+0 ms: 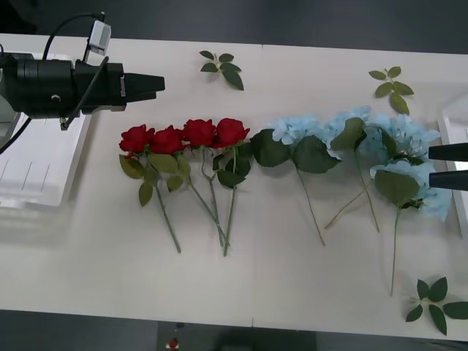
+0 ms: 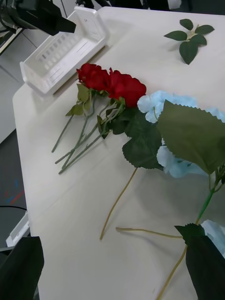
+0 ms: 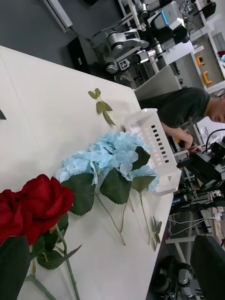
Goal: Put the red flowers into the right box and the blue flowers into the left box
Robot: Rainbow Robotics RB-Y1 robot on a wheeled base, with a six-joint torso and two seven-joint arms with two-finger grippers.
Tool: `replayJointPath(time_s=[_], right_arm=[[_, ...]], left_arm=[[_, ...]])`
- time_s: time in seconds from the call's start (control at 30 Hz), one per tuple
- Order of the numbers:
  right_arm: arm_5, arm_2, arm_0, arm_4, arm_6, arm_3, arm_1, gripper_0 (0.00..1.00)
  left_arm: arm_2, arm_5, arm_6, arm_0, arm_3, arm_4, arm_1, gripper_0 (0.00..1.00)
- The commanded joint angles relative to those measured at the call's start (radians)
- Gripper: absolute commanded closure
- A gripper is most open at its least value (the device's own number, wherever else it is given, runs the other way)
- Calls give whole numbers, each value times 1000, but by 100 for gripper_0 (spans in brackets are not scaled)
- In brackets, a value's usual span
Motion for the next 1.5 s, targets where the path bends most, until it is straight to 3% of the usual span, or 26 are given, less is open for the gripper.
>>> replayJointPath(time_s=[0.03, 0.07, 0.1, 0.13, 0.23, 0.37, 0.5, 0.67, 0.77, 0.87, 0.9, 0.97, 1.23, 1.4, 1.5], right_arm=[[8, 27, 70, 11, -14, 8, 71, 11], [8, 15, 65, 14, -14, 2, 54, 12], [6, 12, 70, 25, -14, -3, 50, 11], [2, 9, 67, 25, -14, -15, 42, 11], [-21, 9, 81, 2, -14, -69, -33, 11], [-92, 15, 163, -59, -21, -230, -190, 11], [-224, 15, 260, -87, -314, -400, -292, 11], [-481, 14, 463, -36, -688, -627, -418, 12], [-624, 9, 581, 39, -788, -716, -423, 11], [-692, 11, 641, 113, -878, -759, -394, 11], [-693, 11, 647, 153, -913, -768, -377, 11], [-687, 12, 647, 214, -972, -773, -361, 0], [-685, 12, 624, 433, -1090, -773, -343, 0], [-636, 29, 581, 458, -1105, -722, -309, 0], [-555, 84, 487, 525, -1130, -633, -237, 0]], left_arm=[[-6, 7, -20, -15, -19, 6, 11, 0], [-6, 7, -20, -15, -19, 6, 11, 0], [-41, 10, -19, 67, 10, -9, -40, 0], [-38, 7, -17, 81, 15, -8, -46, 0], [-32, -1, -17, 79, 15, 10, -49, 0], [-34, -1, -11, 64, 13, 4, -41, 0], [-35, 7, -3, 44, 13, -52, -11, 0], [-77, 16, 0, -1, 7, -197, 77, 0], [-126, 16, 12, -28, -34, -272, 160, 0], [-144, 22, 44, -35, -108, -342, 232, 0], [-144, 40, 80, -35, -148, -376, 258, 0], [-143, 86, 138, -39, -214, -428, 295, 0], [-167, 293, 374, -41, -416, -597, 325, 0], [-227, 278, 386, -41, -465, -668, 301, 0], [-285, 220, 396, -28, -473, -707, 281, 0]])
